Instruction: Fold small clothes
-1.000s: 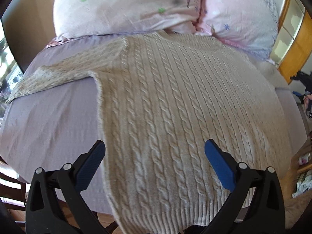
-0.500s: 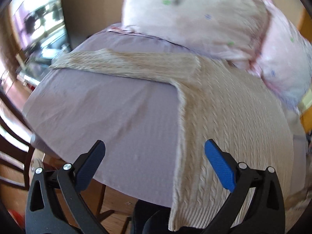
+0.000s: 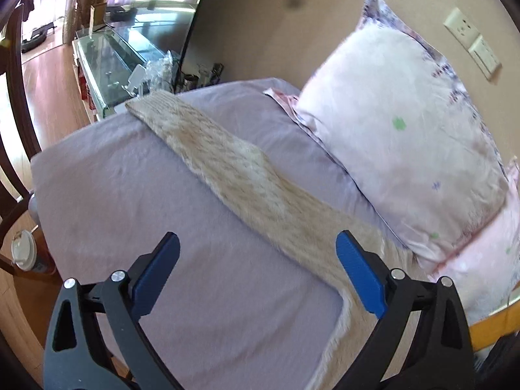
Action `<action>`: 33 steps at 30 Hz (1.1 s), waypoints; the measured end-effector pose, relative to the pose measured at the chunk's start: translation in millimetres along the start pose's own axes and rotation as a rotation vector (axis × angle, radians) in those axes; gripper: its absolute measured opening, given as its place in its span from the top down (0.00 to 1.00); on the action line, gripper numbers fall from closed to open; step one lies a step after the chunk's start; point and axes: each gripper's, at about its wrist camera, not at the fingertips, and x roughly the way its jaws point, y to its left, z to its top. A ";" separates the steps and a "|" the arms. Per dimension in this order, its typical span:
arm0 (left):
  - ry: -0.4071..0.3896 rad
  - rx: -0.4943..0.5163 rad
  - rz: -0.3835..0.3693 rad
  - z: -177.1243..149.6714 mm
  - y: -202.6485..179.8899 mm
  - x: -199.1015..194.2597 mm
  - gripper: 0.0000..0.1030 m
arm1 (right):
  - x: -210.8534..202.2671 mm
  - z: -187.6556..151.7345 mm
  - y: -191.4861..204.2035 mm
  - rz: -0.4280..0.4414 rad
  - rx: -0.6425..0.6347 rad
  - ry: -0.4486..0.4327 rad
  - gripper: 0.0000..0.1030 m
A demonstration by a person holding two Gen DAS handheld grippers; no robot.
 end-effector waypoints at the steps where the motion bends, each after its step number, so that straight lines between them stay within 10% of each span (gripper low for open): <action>1: 0.000 -0.011 0.004 6.8 4.6 4.8 0.07 | 8.2 -7.0 8.8 0.015 0.000 0.023 0.74; 5: 0.016 -0.106 0.016 34.3 33.1 30.5 0.07 | 19.7 -31.2 18.1 0.022 0.085 0.069 0.38; 17: 0.057 -0.474 -0.038 93.4 119.1 101.5 0.34 | 7.6 -54.8 19.1 -0.107 0.166 0.132 0.35; 20: 0.122 -0.438 -0.037 103.6 117.1 118.5 0.92 | 6.4 -54.3 24.7 -0.110 0.153 0.133 0.30; 21: 0.132 -0.428 -0.051 105.2 113.8 121.2 0.92 | 5.2 -54.4 25.4 -0.113 0.151 0.132 0.30; 26: 0.080 -0.186 -0.244 110.5 35.1 92.0 0.93 | -7.9 -61.6 12.6 -0.143 0.178 0.112 0.29; 33: 0.160 0.242 -0.724 37.4 -193.1 34.0 0.93 | -40.9 -81.6 -27.5 -0.191 0.290 0.059 0.29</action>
